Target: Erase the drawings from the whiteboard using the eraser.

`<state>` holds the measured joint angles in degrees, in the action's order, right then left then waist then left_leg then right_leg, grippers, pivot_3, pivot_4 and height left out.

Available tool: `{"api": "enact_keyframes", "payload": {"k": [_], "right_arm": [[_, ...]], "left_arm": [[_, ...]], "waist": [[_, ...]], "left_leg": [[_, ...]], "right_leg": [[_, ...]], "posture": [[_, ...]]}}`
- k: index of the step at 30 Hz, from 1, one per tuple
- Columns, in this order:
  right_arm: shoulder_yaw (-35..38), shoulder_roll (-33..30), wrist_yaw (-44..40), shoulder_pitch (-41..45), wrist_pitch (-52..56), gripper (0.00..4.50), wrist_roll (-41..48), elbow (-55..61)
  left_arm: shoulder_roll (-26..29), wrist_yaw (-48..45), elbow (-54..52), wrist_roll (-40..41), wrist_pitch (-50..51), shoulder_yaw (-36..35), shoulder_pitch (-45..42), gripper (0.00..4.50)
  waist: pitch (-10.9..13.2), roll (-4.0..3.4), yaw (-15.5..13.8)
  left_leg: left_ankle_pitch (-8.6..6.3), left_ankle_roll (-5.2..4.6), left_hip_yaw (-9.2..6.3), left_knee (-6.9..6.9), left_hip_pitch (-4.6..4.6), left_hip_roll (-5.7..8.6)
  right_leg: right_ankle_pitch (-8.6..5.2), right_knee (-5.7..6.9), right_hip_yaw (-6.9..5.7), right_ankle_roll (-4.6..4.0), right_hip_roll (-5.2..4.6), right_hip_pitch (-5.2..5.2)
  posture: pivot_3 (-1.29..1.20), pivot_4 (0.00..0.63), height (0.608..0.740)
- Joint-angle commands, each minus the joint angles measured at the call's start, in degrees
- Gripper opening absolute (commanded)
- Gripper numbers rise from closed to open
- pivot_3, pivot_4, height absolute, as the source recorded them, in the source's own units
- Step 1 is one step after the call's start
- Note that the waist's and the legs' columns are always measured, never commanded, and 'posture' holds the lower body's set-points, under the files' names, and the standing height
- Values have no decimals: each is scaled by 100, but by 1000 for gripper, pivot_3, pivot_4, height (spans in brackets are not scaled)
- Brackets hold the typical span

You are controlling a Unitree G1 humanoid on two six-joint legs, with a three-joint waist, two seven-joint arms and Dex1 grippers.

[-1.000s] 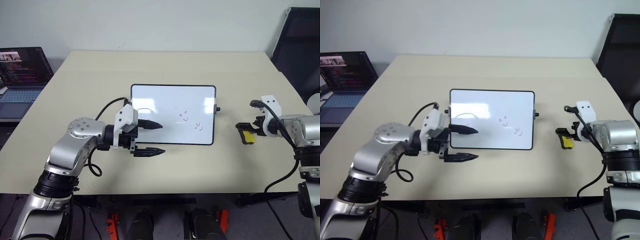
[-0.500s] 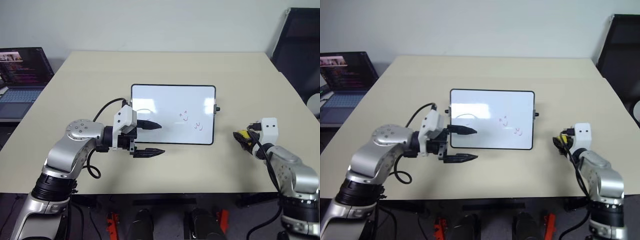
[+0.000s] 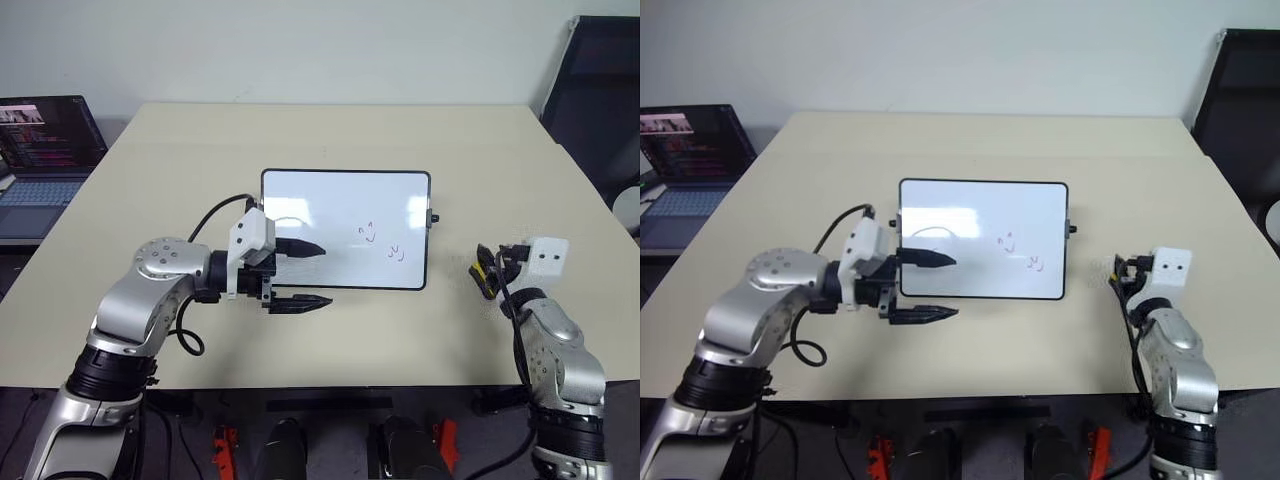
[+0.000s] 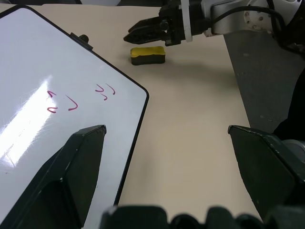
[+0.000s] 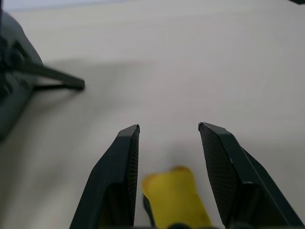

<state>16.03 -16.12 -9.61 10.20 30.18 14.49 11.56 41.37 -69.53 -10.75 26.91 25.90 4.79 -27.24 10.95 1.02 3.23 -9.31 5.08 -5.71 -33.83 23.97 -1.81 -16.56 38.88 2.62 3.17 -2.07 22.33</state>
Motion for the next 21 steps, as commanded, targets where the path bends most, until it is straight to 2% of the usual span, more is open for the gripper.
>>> {"api": "enact_keyframes", "payload": {"k": [1,10,16,19,21], "right_arm": [[34,-422,-261,132,366,2311,122,249],[19,-1196,-1109,411,1171,2311,572,11],[-1,-1324,-1281,381,1173,2311,558,-86],[20,-1289,-1294,391,1184,2952,586,-89],[-27,-1296,-1343,387,1200,3609,582,-68]], "left_arm": [[40,-57,-42,35,-83,-79,-71,4500],[42,-124,-11,6,-116,-72,-92,4500],[61,-143,-31,2,-109,-94,-69,4500],[73,-141,-41,2,-102,-101,-52,4500],[76,-137,-43,-1,-99,-100,-46,4500]], "waist": [[0,0,3],[0,1,-4],[0,1,-5],[1,1,-4],[1,1,-4]], "left_leg": [[0,0,0,0,-1,0],[0,0,0,-2,2,0],[0,0,0,-2,1,0],[0,0,0,-2,1,0],[0,0,0,-2,1,0]], "right_leg": [[0,0,0,-1,0,0],[0,-3,-1,1,0,-1],[0,-3,-1,1,0,-1],[-1,-2,0,1,0,-1],[-1,-3,-1,1,0,-1]], "posture": [[0,150,740],[0,150,740],[0,150,740],[0,150,740],[0,150,740]]}}
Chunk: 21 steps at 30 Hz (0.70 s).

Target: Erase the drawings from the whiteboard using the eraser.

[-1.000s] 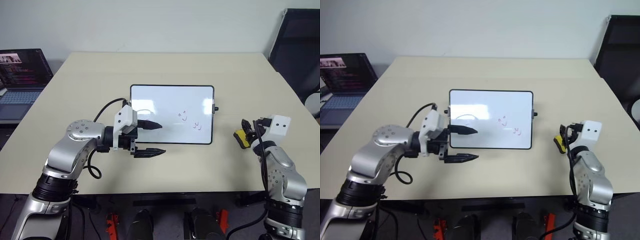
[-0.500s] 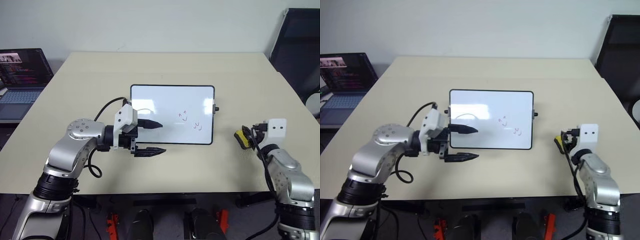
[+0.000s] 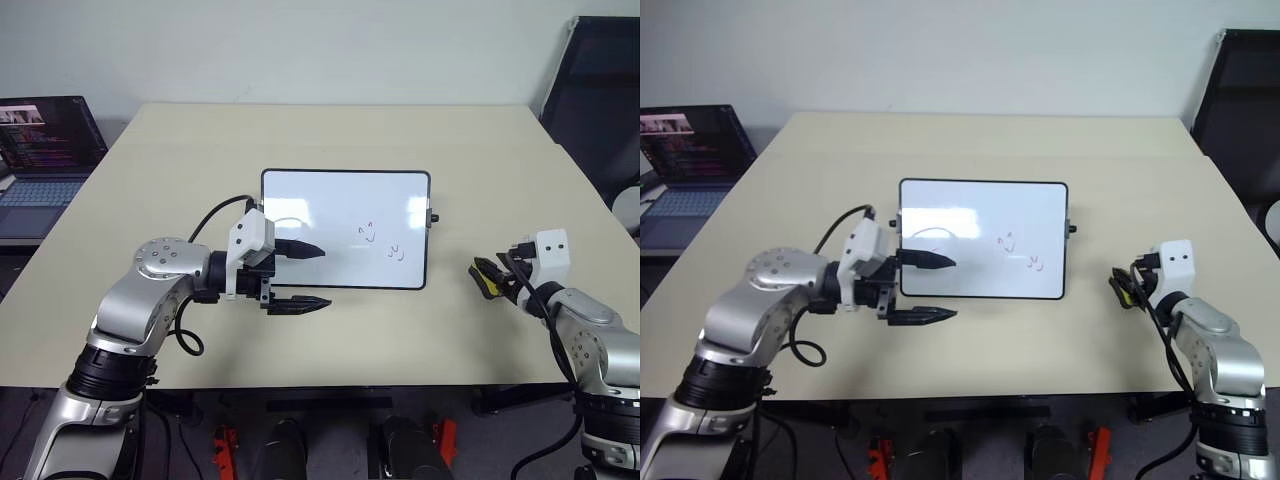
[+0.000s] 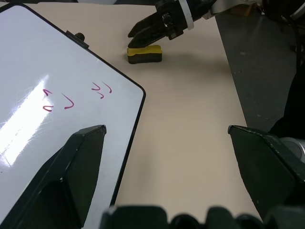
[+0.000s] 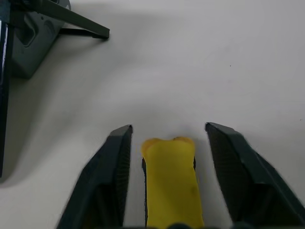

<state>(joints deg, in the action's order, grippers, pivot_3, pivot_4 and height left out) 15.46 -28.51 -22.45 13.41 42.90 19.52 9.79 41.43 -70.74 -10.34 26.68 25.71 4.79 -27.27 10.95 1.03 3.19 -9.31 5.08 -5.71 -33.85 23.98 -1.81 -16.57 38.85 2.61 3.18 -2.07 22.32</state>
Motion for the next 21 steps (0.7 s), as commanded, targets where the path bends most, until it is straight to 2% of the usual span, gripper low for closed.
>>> {"api": "enact_keyframes", "payload": {"k": [1,3,21], "right_arm": [[10,-46,-41,73,-68,3951,58,114],[-52,-59,-30,82,-81,4440,-5,107],[-220,-58,28,186,-194,4440,-203,-339]], "left_arm": [[69,-14,-83,21,-77,-99,-44,4500],[67,-12,-80,18,-79,-96,-46,4500],[35,-16,-26,-4,-94,-66,-111,4500]], "waist": [[0,0,0],[0,0,1],[1,1,4]], "left_leg": [[0,0,0,0,0,0],[0,0,1,0,0,0],[0,0,1,0,0,0]], "right_leg": [[0,0,0,0,0,0],[0,-1,0,1,0,0],[0,-1,0,1,0,0]], "posture": [[0,150,740],[0,150,740],[0,150,740]]}}
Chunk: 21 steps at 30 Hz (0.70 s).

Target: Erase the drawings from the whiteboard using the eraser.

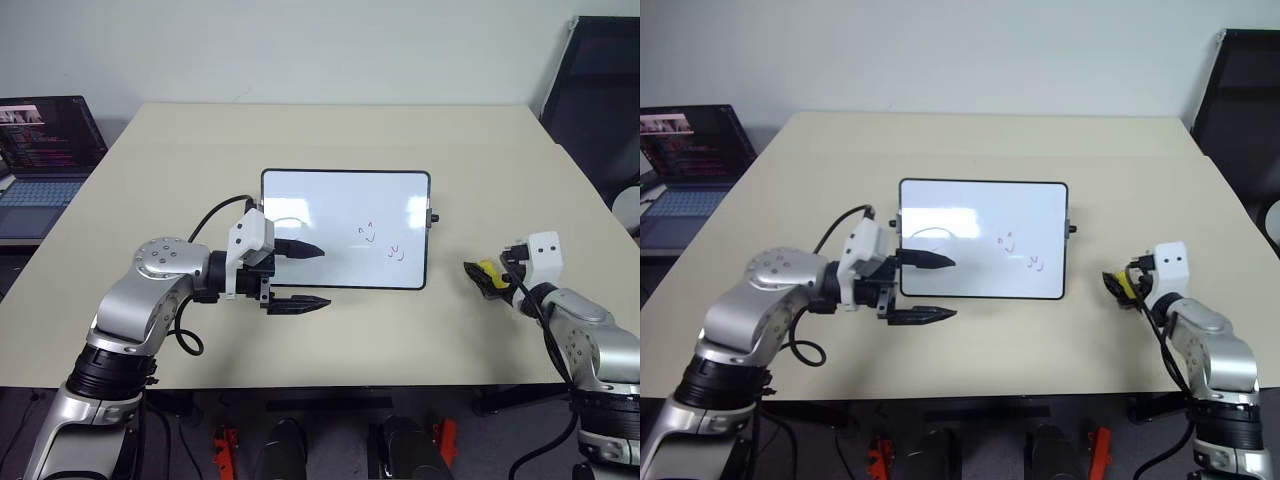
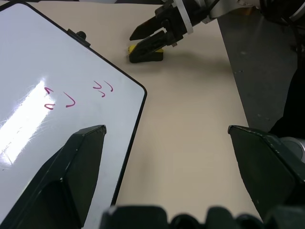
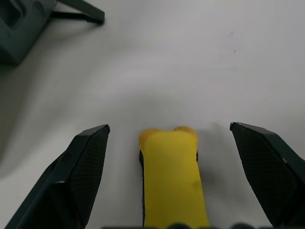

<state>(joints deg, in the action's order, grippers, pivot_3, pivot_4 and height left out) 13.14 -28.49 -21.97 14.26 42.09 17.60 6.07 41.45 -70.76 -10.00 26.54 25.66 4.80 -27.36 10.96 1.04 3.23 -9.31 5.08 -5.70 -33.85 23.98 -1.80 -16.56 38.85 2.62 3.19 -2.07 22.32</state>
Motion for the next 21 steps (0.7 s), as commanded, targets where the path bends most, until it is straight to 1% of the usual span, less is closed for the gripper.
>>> {"api": "enact_keyframes", "payload": {"k": [1,3,6,13,14,18,21], "right_arm": [[1,-60,-31,106,-119,4440,-21,5],[-13,-55,-46,127,-143,4440,-39,-54],[-12,-63,-54,198,-205,3852,-70,-176],[-5,-91,-67,242,-292,1321,-80,-318],[-5,-91,-70,239,-295,1139,-77,-317],[31,-87,-57,167,-244,1097,-32,-157],[110,-30,14,27,-142,1097,64,257]], "left_arm": [[36,-12,-68,12,-86,-69,-99,4500],[41,-7,-81,15,-80,-75,-92,4500],[53,6,-111,23,-65,-89,-73,4500],[71,26,-140,29,-44,-104,-53,4500],[74,29,-144,31,-41,-107,-49,4500],[95,155,-245,126,95,-241,46,4500],[142,489,-550,372,406,-611,284,4500]], "waist": [[0,0,0],[0,0,0],[0,0,-1],[0,0,0],[0,0,0],[0,0,0],[0,0,6]], "left_leg": [[0,0,0,0,0,0],[0,0,0,0,0,0],[0,0,-1,0,0,0],[0,0,0,0,0,0],[0,0,0,0,0,0],[0,0,0,0,0,0],[0,0,-1,1,0,0]], "right_leg": [[0,0,0,0,0,0],[0,0,0,0,0,0],[0,0,0,0,0,0],[0,0,0,1,0,0],[0,0,0,1,0,0],[0,0,0,1,0,0],[1,0,0,3,0,0]], "posture": [[0,150,740],[0,150,740],[0,150,740],[0,150,740],[0,150,740],[0,150,740],[0,150,740]]}}
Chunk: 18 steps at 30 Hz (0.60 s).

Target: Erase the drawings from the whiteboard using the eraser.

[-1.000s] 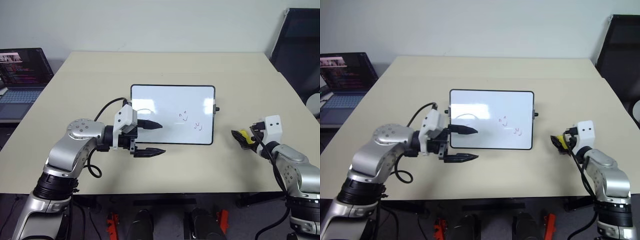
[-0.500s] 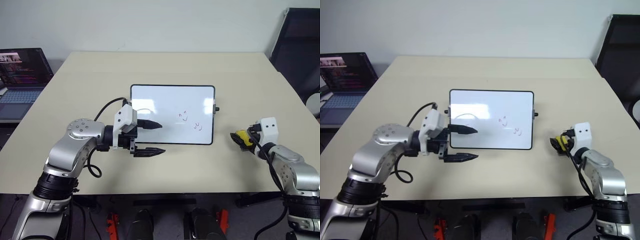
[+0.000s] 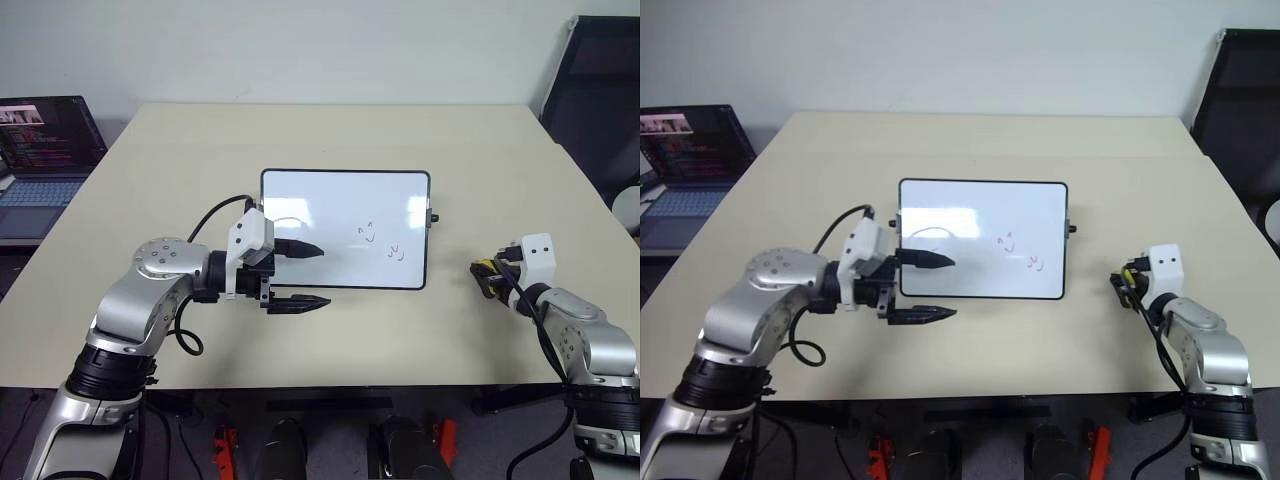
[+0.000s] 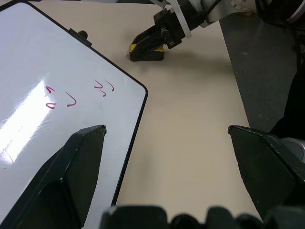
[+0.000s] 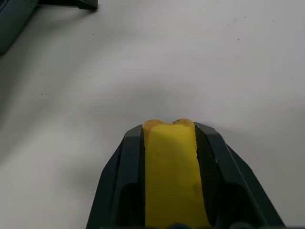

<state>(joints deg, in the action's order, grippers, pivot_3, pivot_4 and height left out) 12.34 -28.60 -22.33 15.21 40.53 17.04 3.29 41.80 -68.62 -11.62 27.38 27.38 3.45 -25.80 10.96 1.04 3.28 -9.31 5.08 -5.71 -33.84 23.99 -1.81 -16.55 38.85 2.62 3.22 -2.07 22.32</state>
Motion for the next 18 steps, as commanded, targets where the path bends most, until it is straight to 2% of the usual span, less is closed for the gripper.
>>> {"api": "enact_keyframes", "payload": {"k": [1,4,9,14,18], "right_arm": [[210,-2,69,-112,43,1097,146,657],[220,76,176,-289,105,1096,191,1218],[-144,438,479,-445,105,1095,211,2442],[-1190,678,725,-536,-245,1093,-363,2933],[-1845,777,768,-406,-654,1093,-824,2783]], "left_arm": [[113,376,-490,377,340,-576,196,4500],[134,784,-830,506,650,-860,518,4500],[57,1481,-1093,416,830,-1147,1163,4500],[66,1476,-988,425,525,-1235,1534,4500],[146,1168,-794,364,165,-1146,1663,4500]], "waist": [[0,0,1],[0,0,-3],[0,0,1],[-1,2,-18],[-1,2,-30]], "left_leg": [[0,0,-1,1,0,0],[0,0,-4,2,1,-1],[-1,1,-4,1,-2,-1],[-1,2,-5,-1,-3,-1],[-2,3,-3,0,2,-1]], "right_leg": [[2,1,0,3,0,1],[9,2,-2,20,0,2],[-5,3,0,-3,-1,1],[-6,1,-2,-6,-3,0],[-6,-5,-2,-7,-4,2]], "posture": [[0,150,740],[0,150,740],[0,150,740],[0,150,740],[0,150,740]]}}
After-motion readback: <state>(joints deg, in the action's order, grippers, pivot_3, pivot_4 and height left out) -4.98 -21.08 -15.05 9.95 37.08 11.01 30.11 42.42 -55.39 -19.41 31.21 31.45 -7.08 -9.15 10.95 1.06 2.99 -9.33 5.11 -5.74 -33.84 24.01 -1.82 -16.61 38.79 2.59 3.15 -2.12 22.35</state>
